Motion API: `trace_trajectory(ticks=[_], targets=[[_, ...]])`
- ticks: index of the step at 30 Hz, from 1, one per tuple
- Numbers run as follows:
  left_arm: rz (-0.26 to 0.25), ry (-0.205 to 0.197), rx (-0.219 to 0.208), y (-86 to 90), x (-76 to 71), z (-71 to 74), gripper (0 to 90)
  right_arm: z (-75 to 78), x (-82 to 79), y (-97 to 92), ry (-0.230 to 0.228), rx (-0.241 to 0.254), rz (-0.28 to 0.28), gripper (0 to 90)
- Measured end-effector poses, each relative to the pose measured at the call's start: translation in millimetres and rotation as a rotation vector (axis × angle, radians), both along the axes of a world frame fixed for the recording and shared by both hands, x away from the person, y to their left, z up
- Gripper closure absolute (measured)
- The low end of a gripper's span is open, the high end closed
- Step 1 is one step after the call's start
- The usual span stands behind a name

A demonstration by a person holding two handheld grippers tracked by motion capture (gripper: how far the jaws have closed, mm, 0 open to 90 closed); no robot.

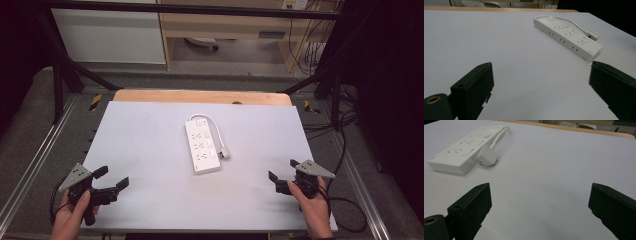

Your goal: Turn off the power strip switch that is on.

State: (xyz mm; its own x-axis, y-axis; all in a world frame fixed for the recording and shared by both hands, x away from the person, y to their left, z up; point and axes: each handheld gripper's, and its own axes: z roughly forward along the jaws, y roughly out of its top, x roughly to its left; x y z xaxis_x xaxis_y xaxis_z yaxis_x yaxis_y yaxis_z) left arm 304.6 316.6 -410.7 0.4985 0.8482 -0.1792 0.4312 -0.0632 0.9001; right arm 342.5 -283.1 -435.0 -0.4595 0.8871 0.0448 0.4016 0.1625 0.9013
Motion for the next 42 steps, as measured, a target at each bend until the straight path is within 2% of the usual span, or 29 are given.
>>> trace_trajectory(ticks=[5, 15, 20, 23, 31, 35, 42], targets=[[0.002, 0.000, -0.001, 0.0, 0.2, -0.1, 5.7, 0.4, 0.0, -0.1, -0.014, -0.001, 0.005, 5.4], [-0.004, 0.001, 0.006, -0.7, 0.6, -0.5, 5.7, 0.1, 0.9, 0.1, -0.007, 0.008, 0.016, 5.3], [-0.007, 0.000, 0.007, -0.7, 0.6, -0.6, 5.7, 2.2, -0.3, -0.7, 0.002, 0.032, 0.013, 5.2], [-0.007, 0.000, 0.009, -0.7, 0.7, -0.7, 5.7, 3.8, -1.0, 0.7, -0.002, 0.053, 0.019, 4.6], [-0.008, 0.002, 0.015, -1.0, 0.9, -1.1, 5.7, 10.2, -3.7, 6.7, -0.038, 0.054, 0.043, 3.9], [-0.007, -0.002, 0.007, -0.6, 0.4, -0.6, 5.7, 11.3, -1.3, 5.7, -0.033, 0.073, 0.061, 2.7], [-0.007, 0.002, 0.011, -0.8, 0.9, -1.2, 5.7, 19.0, -2.1, 9.7, -0.056, 0.069, 0.045, 3.0]])
